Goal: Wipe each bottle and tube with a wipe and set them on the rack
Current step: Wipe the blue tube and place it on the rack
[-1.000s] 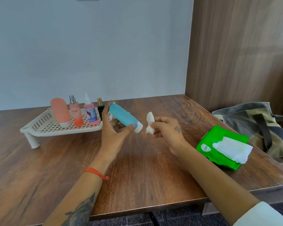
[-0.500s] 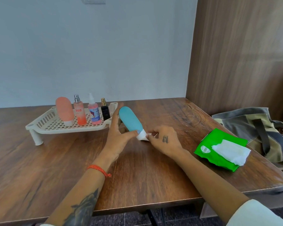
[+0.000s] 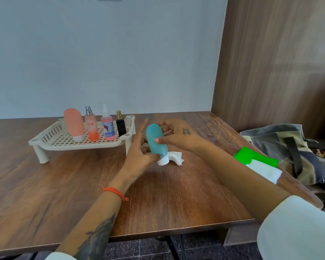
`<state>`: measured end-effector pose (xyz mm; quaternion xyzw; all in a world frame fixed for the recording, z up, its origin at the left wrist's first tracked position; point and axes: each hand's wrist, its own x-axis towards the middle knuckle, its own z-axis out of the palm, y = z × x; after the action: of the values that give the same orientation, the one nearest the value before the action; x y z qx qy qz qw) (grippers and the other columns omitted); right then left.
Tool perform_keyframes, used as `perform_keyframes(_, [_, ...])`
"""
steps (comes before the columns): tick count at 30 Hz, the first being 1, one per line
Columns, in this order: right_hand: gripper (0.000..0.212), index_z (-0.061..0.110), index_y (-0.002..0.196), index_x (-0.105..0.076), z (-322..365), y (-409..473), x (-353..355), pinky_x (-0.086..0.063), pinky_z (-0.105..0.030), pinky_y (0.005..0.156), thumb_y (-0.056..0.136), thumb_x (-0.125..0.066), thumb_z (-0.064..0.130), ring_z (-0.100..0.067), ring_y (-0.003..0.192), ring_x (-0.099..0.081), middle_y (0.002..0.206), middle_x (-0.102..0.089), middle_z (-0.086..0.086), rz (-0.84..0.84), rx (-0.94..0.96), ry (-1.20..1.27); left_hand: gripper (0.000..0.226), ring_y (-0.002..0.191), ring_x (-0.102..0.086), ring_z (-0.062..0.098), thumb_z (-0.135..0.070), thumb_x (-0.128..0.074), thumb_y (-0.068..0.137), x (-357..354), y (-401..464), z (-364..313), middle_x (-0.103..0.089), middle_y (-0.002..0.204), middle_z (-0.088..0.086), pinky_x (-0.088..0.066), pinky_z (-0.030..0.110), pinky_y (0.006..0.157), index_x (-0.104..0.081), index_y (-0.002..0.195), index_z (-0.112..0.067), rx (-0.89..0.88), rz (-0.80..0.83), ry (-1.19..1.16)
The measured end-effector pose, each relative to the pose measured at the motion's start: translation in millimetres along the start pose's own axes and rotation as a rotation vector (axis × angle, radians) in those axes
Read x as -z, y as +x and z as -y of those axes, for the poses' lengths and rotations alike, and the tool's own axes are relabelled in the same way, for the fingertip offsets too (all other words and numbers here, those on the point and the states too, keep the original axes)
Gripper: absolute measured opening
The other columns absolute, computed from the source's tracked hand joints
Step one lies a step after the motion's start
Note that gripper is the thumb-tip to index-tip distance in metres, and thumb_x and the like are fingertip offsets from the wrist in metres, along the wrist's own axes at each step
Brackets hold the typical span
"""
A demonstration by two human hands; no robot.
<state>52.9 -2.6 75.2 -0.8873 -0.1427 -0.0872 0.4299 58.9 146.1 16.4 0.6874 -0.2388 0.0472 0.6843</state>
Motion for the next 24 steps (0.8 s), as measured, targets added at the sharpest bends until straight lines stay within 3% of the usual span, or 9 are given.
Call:
perform_keyframes(3, [0.037,0.018,0.111,-0.057,0.5,2.0,0.7,-0.045,-0.007,0.065,0.078,-0.074,0.02,-0.004,0.081,-0.055,0.091,-0.058,0.007,0.004,0.011,-0.014,0.098,0.107,-0.061,0.016,0.013,-0.072,0.07,1.6,0.7,1.7,-0.052,0.129,0.001,-0.056,0.028,0.081,-0.028,0.132,-0.05,-0.003,-0.001,0.011])
perform_keyframes(7, [0.037,0.013,0.103,-0.06,-3.1,10.4,4.2,-0.049,-0.015,0.067,0.072,-0.079,0.018,-0.007,0.078,-0.057,0.09,-0.063,0.002,0.01,0.002,0.001,0.093,0.106,-0.06,0.016,0.01,-0.072,0.072,3.3,3.4,5.2,-0.048,0.133,0.005,-0.054,0.022,0.079,-0.029,0.133,-0.044,-0.003,-0.011,0.041])
perform_keyframes(13, [0.038,0.012,0.102,-0.062,-8.5,24.6,10.4,-0.048,-0.015,0.065,0.07,-0.08,0.021,-0.006,0.08,-0.058,0.092,-0.063,0.003,0.063,0.024,-0.051,0.074,0.106,-0.062,0.02,-0.009,-0.07,0.066,7.9,7.4,6.7,-0.057,0.123,0.004,-0.053,0.037,0.09,-0.042,0.13,-0.033,0.045,-0.043,-0.019])
perform_keyframes(20, [0.031,0.018,0.099,-0.065,16.8,41.2,22.2,-0.044,-0.006,0.064,0.072,-0.079,0.021,-0.003,0.081,-0.059,0.095,-0.065,0.004,0.137,-0.006,-0.066,0.045,0.108,-0.062,0.014,0.002,-0.062,0.085,20.7,16.7,-14.4,-0.062,0.119,0.0,-0.052,0.036,0.093,-0.051,0.121,-0.024,0.113,-0.071,-0.024])
perform_keyframes(24, [0.025,0.018,0.095,-0.067,43.2,56.6,29.6,-0.044,-0.007,0.065,0.073,-0.078,0.022,-0.002,0.078,-0.058,0.092,-0.065,0.007,0.187,-0.028,-0.09,0.038,0.108,-0.062,0.013,-0.02,-0.063,0.081,35.3,27.7,-43.9,-0.063,0.118,-0.006,-0.053,0.032,0.089,-0.054,0.115,-0.034,0.139,-0.115,0.007])
